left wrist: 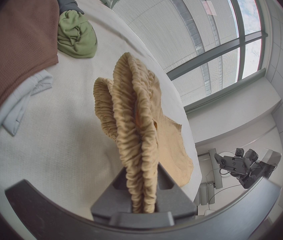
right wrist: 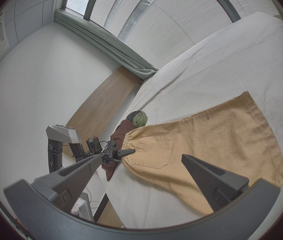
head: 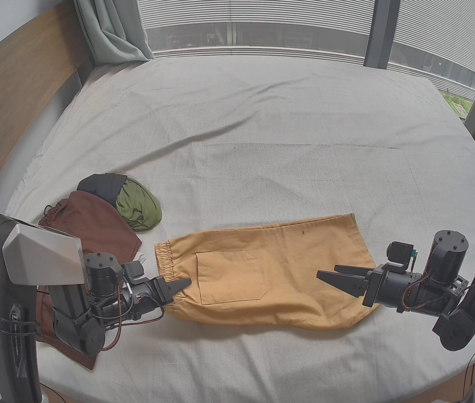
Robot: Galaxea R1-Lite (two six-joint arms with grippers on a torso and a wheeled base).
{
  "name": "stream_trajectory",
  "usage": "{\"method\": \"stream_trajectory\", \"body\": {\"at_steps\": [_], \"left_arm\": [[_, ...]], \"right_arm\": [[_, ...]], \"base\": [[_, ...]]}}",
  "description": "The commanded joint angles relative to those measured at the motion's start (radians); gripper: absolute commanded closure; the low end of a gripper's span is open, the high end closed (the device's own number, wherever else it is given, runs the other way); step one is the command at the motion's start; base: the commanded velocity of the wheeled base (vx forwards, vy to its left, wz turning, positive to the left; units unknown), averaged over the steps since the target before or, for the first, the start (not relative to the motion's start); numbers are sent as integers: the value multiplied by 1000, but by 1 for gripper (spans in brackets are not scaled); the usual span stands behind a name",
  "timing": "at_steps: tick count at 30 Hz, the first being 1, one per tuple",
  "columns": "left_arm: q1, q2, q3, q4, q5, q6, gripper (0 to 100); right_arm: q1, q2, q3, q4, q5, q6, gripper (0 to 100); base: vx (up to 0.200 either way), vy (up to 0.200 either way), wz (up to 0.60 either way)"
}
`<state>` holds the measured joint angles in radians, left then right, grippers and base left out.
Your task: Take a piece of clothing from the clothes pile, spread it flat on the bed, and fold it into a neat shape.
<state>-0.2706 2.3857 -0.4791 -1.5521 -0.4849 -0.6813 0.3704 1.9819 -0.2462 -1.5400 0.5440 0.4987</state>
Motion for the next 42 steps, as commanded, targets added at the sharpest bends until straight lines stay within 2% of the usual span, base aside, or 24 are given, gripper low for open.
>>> {"method": "stream_trajectory", "body": {"at_steps": [1, 4, 7, 27, 36, 42], "left_arm": [[19, -28, 20, -2, -14, 6, 100], [42, -62, 53, -2, -81, 9, 100], [64, -77, 62, -2, -107, 9, 100], [137, -122, 100, -2, -124, 14, 100], [191, -175, 136, 0, -173, 16, 100], [254, -189, 172, 1, -225, 88, 100]], "right_arm": [[-1, 14, -1, 0, 1, 0, 0], [1, 23, -1, 0, 1, -2, 0], [2, 31, -1, 0, 1, -3, 0], [10, 35, 1, 0, 1, -3, 0], [13, 35, 1, 0, 1, -3, 0], [13, 35, 1, 0, 1, -3, 0]], "base": [[0, 0, 0], [0, 0, 0], [0, 0, 0], [0, 0, 0], [0, 0, 0], [0, 0, 0]]}}
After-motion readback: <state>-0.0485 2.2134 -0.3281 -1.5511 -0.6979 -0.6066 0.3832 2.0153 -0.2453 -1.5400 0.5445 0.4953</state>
